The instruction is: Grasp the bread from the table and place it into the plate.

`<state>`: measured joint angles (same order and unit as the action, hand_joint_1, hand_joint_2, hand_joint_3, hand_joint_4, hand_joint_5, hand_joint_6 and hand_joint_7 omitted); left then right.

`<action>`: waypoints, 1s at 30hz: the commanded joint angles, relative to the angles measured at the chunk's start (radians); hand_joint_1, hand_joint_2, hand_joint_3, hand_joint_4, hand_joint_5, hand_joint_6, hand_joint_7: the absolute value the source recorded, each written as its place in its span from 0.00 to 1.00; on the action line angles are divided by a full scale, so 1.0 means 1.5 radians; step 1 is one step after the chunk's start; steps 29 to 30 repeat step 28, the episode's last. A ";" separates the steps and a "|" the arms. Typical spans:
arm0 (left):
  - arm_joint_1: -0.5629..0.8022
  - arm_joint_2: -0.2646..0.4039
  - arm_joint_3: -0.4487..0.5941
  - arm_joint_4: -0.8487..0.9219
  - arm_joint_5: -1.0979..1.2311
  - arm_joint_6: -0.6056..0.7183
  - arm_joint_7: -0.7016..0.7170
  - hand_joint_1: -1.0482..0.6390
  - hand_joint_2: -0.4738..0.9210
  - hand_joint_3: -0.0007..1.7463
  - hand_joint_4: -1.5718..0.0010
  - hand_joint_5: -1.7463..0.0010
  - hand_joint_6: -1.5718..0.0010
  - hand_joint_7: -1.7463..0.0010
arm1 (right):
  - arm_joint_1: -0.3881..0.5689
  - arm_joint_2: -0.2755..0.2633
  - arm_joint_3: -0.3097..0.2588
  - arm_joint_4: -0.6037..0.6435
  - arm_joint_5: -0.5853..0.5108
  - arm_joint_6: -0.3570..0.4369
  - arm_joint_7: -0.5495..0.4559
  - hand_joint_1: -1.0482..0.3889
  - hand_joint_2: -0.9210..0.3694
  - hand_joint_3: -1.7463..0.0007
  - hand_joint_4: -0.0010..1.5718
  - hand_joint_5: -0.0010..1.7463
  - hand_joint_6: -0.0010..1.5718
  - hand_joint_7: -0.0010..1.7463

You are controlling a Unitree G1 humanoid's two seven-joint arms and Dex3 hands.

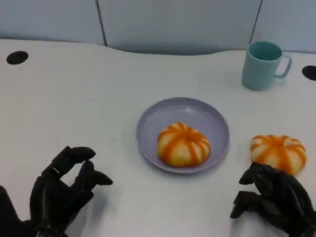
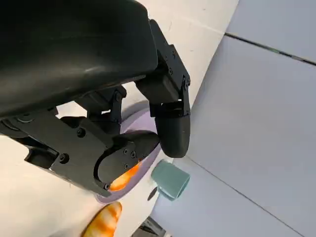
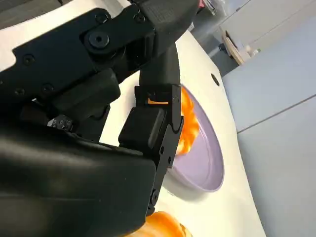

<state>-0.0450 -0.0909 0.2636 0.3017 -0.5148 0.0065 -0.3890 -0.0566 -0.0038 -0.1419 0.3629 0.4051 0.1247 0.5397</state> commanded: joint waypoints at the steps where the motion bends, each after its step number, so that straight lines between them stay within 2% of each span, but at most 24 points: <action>1: -0.009 0.007 0.006 0.016 0.009 -0.009 0.011 0.51 0.76 0.52 0.50 0.12 0.53 0.28 | -0.011 -0.014 -0.011 0.013 0.004 -0.011 0.006 0.12 0.10 1.00 0.92 0.46 0.79 0.48; 11: -0.027 0.012 0.016 0.052 0.019 -0.021 0.013 0.51 0.76 0.52 0.50 0.13 0.53 0.28 | -0.016 -0.016 -0.007 0.030 -0.005 -0.035 0.013 0.12 0.09 0.99 0.89 0.48 0.77 0.50; 19: -0.031 0.010 0.019 0.061 0.023 -0.029 0.012 0.53 0.71 0.61 0.49 0.14 0.52 0.27 | -0.020 -0.014 -0.010 0.038 0.000 -0.033 0.012 0.12 0.10 1.00 0.90 0.49 0.78 0.49; 23: -0.029 0.011 0.018 0.058 0.020 -0.025 0.011 0.53 0.70 0.61 0.49 0.14 0.53 0.26 | -0.018 -0.012 -0.006 0.039 -0.009 -0.048 0.009 0.11 0.09 1.00 0.90 0.48 0.79 0.47; 30: -0.028 0.014 0.015 0.055 0.023 -0.023 0.009 0.53 0.72 0.60 0.49 0.14 0.53 0.26 | -0.015 -0.009 -0.005 0.027 -0.006 -0.030 -0.002 0.11 0.11 1.00 0.91 0.48 0.81 0.46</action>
